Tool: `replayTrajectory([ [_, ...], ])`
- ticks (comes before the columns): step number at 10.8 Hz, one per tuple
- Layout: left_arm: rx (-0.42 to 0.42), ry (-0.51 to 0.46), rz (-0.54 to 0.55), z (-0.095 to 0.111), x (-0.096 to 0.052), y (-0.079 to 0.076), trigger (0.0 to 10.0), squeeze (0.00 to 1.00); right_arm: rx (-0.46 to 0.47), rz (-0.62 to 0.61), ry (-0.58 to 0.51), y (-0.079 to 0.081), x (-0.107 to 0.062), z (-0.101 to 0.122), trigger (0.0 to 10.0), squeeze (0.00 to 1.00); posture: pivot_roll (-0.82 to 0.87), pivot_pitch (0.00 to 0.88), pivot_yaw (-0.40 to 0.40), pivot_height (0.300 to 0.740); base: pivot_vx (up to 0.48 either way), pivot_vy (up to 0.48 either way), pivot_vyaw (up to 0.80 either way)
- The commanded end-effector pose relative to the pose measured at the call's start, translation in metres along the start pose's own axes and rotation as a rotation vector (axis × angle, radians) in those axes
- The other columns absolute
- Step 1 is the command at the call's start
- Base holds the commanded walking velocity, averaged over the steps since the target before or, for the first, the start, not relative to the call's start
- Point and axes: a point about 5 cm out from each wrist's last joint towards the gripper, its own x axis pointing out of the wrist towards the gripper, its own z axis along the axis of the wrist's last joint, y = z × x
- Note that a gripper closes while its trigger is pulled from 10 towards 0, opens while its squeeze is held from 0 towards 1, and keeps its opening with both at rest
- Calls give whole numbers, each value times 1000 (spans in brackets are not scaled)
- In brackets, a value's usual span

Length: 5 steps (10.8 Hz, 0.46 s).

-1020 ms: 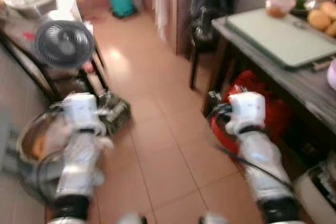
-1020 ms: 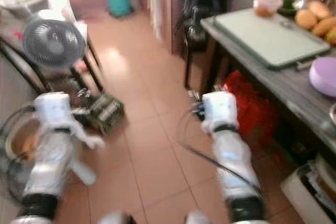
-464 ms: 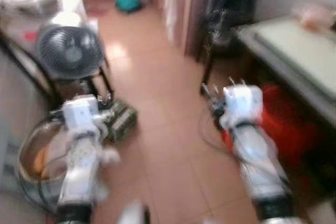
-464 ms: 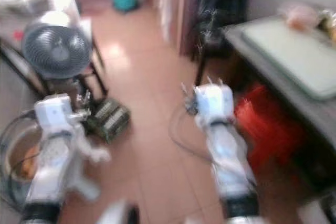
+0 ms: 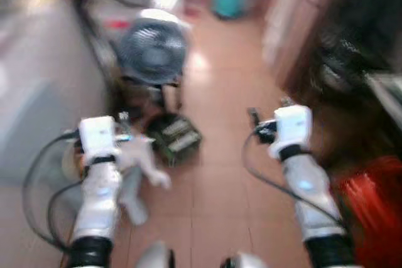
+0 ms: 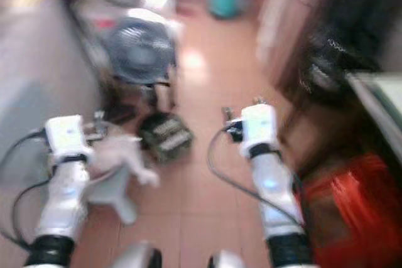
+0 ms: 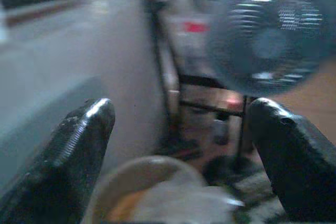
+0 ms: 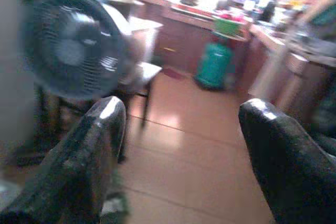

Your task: Setting the table

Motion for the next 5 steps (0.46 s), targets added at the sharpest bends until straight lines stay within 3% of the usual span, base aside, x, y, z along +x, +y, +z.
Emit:
replayTrajectory([
  [1, -8, 13, -60, -3, -3, -11, 10000, 0, -6, -81, 37, -13, -3, -9, 10000, 0, 9, 38, -6, 740, 0, 0, 531],
  [5, 9, 25, -121, -9, -17, 0, 10000, 0, 44, -245, 102, -26, -16, -26, 10000, 0, 16, 42, 16, 740, 0, 0, 0],
])
